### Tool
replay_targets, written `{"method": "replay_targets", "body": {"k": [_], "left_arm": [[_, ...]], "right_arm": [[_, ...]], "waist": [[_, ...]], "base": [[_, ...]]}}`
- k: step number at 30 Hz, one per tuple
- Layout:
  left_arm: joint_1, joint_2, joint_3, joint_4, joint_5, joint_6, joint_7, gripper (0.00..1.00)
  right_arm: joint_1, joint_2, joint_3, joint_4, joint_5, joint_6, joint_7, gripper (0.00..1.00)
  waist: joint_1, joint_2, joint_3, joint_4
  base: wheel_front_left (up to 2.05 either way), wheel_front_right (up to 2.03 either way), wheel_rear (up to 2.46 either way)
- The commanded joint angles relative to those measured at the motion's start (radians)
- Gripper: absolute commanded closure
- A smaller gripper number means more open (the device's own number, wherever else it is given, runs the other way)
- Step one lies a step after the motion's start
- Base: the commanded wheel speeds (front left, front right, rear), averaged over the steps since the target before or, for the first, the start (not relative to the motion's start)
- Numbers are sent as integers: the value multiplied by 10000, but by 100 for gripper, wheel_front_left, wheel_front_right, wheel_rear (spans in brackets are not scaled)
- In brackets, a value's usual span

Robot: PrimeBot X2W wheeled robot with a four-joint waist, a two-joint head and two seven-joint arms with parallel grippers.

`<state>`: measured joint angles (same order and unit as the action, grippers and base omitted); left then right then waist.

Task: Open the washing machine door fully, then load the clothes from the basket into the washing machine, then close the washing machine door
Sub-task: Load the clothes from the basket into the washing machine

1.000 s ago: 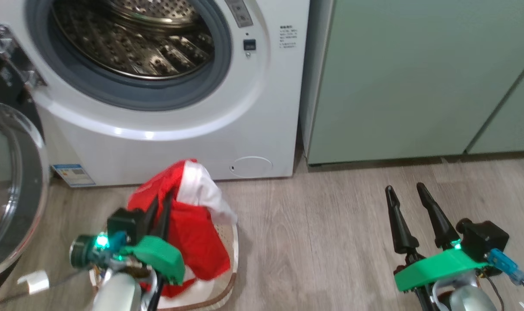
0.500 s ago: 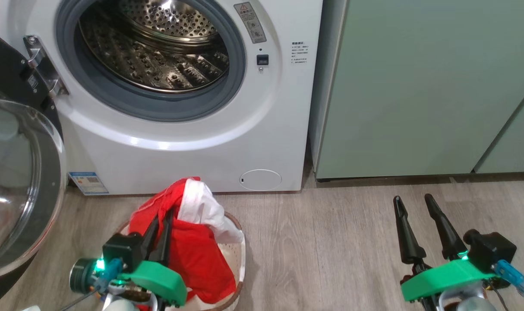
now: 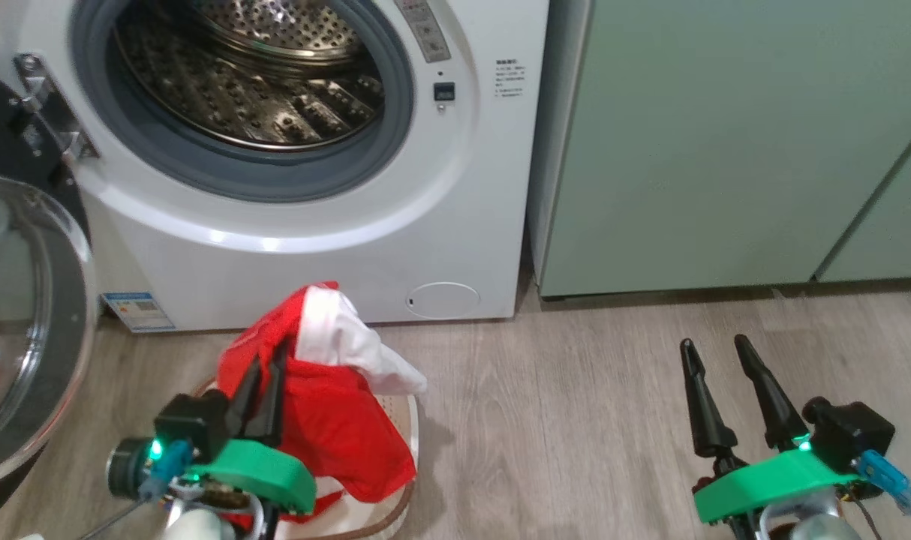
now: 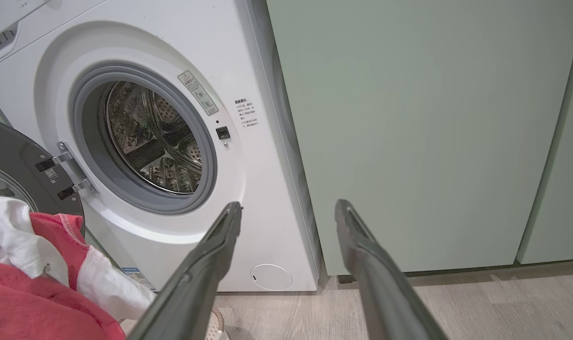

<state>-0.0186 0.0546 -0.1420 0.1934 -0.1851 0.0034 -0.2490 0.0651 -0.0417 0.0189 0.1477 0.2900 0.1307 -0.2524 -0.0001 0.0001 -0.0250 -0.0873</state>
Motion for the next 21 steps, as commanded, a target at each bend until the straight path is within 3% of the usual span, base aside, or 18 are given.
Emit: {"method": "replay_targets", "body": {"k": [1, 11, 16, 21], "left_arm": [[-621, -42, 462, -461, -50, 33, -128, 100], [-2280, 150, 2011, -806, 262, -504, -128, 100], [-4070, 582, 2760, -393, 296, -761, -128, 100], [-6092, 1431, 3573, 624, 117, -995, -128, 100]], "right_arm": [[-340, -85, 303, -380, -65, 0, -94, 0], [-854, -85, 626, -586, 2, 0, -94, 0], [-1206, -85, 819, -670, 79, 0, -94, 0], [-1627, -85, 1116, -794, 374, 0, -94, 0]], "waist": [[1, -1, 127, -120], [1, -1, 1810, -1026], [1, -1, 2887, -1475], [1, -1, 3860, -2115]], "base": [[0, 0, 0], [0, 0, 0], [0, 0, 0], [0, 0, 0]]}}
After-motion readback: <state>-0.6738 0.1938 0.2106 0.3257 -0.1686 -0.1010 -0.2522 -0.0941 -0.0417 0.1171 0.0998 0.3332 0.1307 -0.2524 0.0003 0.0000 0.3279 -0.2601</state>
